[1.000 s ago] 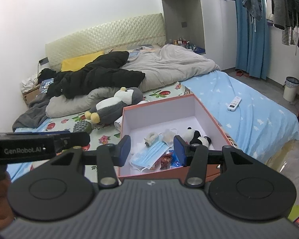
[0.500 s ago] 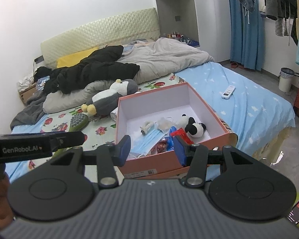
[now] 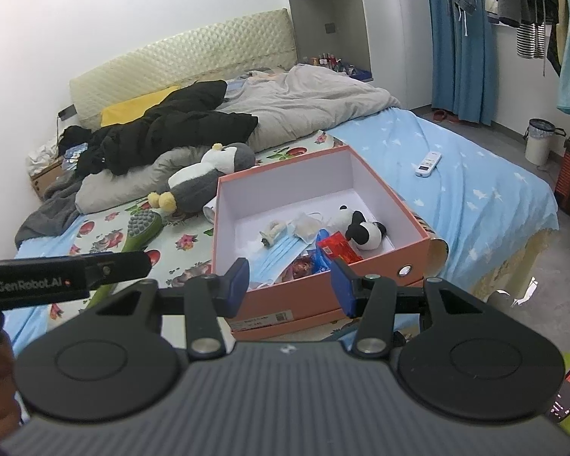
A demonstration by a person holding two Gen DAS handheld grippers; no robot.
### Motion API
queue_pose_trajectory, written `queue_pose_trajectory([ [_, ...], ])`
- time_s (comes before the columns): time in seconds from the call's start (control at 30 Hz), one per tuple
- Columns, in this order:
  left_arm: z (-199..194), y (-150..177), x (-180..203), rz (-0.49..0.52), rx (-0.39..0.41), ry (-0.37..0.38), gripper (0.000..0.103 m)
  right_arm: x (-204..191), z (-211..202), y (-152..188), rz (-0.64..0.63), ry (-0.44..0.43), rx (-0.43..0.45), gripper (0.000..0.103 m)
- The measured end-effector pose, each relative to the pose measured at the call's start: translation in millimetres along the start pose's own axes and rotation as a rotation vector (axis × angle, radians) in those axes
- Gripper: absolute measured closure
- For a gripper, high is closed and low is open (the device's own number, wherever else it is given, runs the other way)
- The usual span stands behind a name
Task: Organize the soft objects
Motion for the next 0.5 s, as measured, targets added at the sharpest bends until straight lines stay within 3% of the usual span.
queue_pose_trajectory([
  [0.33,-5,-9,-9,-0.037,0.017,-0.017,0.051,0,-1,-1,0.006,0.015,0.006,0.053],
  [0.5,-4,-9,-6,-0.023,0.018,-0.029,0.034,4,-3,-2,0.016,0.033,0.007,0.053],
])
Point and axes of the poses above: each gripper's, at about its wrist camera, not at the fingertips, and z roughly the way its jaws point, x to its right, y to its underside, the point moved 1 cm from there along z, roughly the way its jaws point, and after that the axes turned 12 degrees about -z, right-handed, at the moved point
